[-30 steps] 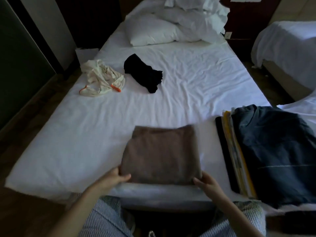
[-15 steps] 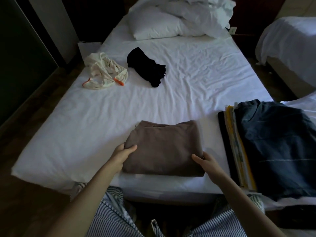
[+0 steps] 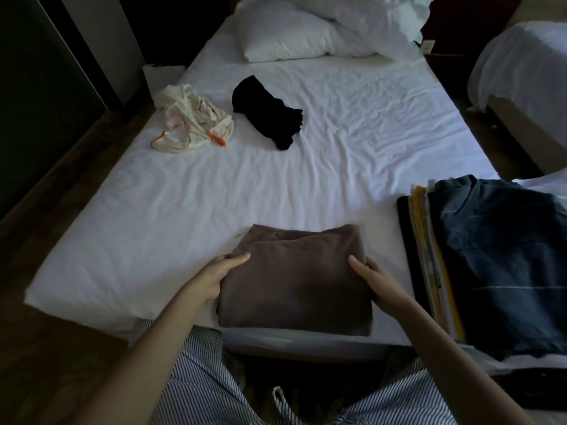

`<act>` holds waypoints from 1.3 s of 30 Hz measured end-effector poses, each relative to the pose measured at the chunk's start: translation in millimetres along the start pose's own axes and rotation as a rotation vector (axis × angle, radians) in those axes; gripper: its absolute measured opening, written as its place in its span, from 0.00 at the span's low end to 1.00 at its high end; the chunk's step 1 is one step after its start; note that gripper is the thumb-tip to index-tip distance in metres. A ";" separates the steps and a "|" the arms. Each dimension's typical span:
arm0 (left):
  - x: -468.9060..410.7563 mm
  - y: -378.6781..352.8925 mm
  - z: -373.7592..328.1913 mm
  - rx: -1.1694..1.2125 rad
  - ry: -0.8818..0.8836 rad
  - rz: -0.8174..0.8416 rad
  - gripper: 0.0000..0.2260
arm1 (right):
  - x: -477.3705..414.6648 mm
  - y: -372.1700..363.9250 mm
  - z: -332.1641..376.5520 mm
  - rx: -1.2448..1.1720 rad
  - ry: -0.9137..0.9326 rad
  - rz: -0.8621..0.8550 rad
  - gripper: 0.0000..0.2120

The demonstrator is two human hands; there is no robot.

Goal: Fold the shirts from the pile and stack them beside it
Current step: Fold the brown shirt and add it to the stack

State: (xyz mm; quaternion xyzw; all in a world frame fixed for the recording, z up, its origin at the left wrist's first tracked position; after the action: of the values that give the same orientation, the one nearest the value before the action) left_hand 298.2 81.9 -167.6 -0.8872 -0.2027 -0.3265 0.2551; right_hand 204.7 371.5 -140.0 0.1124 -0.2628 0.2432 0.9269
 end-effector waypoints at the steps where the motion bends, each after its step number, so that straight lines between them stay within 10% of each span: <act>1: -3.2 -2.6 -0.8 -0.006 0.009 -0.023 0.15 | -5.8 -1.8 3.5 -0.094 -0.022 -0.016 0.18; 8: 31.4 11.0 4.4 0.036 -0.393 -0.083 0.12 | 14.5 -5.5 5.0 -0.116 0.042 0.150 0.31; 16: 73.2 33.3 36.9 0.095 -0.335 0.019 0.28 | 36.0 -23.5 -25.8 -0.146 0.016 0.391 0.29; 19: 62.5 28.0 29.7 0.112 -0.268 0.055 0.36 | 24.0 -26.0 -9.3 -0.145 -0.017 0.293 0.23; 23: 29.6 10.5 13.8 0.143 -0.170 -0.008 0.09 | -10.5 -12.3 2.6 -0.131 -0.045 -0.062 0.09; 27: -3.2 4.2 7.6 -0.021 -0.198 -0.133 0.06 | -37.2 -2.7 -9.8 -0.002 -0.075 -0.295 0.13; 35: -3.9 -4.1 -10.3 -0.450 -0.418 -0.259 0.16 | -33.8 2.5 -1.8 0.260 0.071 -0.452 0.12; 39: 33.9 -35.4 -24.5 -1.071 -0.821 -0.377 0.23 | -4.7 15.0 21.6 0.540 0.149 -0.674 0.19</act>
State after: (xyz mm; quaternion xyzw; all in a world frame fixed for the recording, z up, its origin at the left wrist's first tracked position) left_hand 291.8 102.0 -117.0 -0.8921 -0.2444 -0.0585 -0.3755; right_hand 184.3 375.3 -123.2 0.4124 -0.0708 -0.0055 0.9082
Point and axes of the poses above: each hand's wrist, its own x-axis away from the middle knuckle, its own y-axis out of the back of the hand, z = x × y, the point moved 7 cm from there along -x, towards the middle knuckle, and after that the axes turned 15 degrees about x, right-handed, at the moved point
